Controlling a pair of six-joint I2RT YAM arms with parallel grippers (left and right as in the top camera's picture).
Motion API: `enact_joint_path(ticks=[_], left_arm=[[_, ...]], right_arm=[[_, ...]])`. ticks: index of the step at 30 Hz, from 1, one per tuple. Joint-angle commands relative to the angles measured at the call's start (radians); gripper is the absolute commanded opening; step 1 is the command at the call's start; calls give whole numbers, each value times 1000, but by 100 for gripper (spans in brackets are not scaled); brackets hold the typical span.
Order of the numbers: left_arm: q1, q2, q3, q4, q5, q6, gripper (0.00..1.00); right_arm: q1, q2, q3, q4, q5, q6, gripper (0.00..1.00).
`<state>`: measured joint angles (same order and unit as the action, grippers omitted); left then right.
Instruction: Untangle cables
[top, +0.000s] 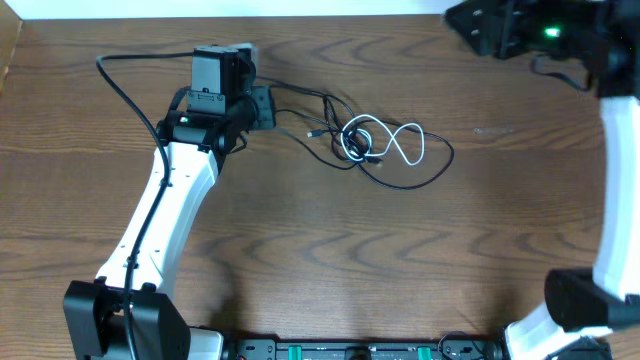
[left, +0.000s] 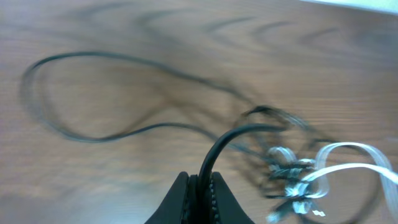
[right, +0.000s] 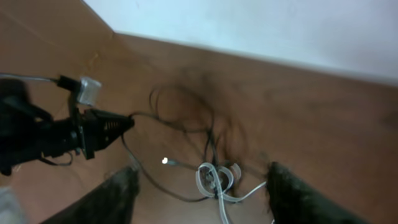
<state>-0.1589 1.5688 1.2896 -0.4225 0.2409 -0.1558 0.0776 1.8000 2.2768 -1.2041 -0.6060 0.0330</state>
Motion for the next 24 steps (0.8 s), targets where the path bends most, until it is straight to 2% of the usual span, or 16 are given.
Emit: enact_joint_path(ticks=[1,5,13,18,24], left_arm=[[3,-53,9,81,260,22,7],[3,-101,12,157,355,-3,7],[3,-230,12,336,359,-141,7],[3,-245,11,341,359,-160,7],[3,-244,11,333,378,-165,7]], right_arm=[[34,61,-1,-32,6,-69,70],[61,135,-1,-63,21,-112,73],[107,294,-1,-99,6,-209,72],[155,346,-1,-94,-64,-303,72],[246,399,-2,-47,-53,-409,84]])
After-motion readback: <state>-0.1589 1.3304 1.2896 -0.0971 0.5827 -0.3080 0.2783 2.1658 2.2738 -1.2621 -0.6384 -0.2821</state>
